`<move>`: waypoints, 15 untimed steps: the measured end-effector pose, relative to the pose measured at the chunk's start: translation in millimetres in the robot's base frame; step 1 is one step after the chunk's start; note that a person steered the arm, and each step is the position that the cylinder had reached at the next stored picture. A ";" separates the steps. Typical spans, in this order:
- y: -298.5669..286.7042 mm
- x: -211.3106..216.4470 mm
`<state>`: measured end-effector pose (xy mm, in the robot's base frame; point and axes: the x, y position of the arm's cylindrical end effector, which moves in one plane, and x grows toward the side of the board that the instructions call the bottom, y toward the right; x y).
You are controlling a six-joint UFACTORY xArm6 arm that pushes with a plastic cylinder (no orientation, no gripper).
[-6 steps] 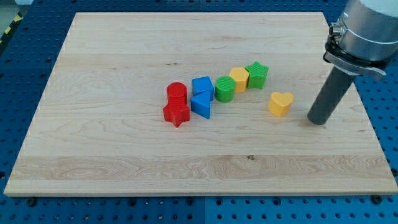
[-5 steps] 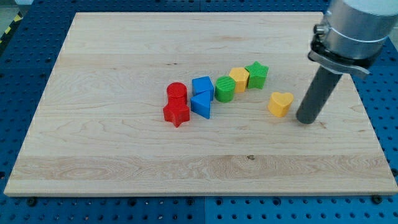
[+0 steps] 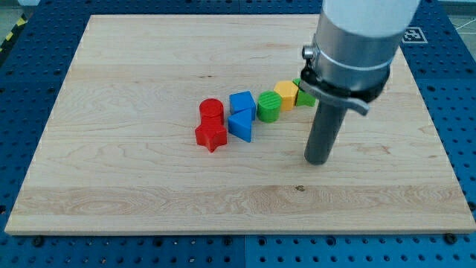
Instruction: Push yellow heart closer to the blue triangle
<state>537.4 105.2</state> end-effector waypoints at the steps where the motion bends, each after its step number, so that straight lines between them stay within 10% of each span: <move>1: 30.1 22.3; 8: 83.7 -107.2; 15: -26.0 -88.5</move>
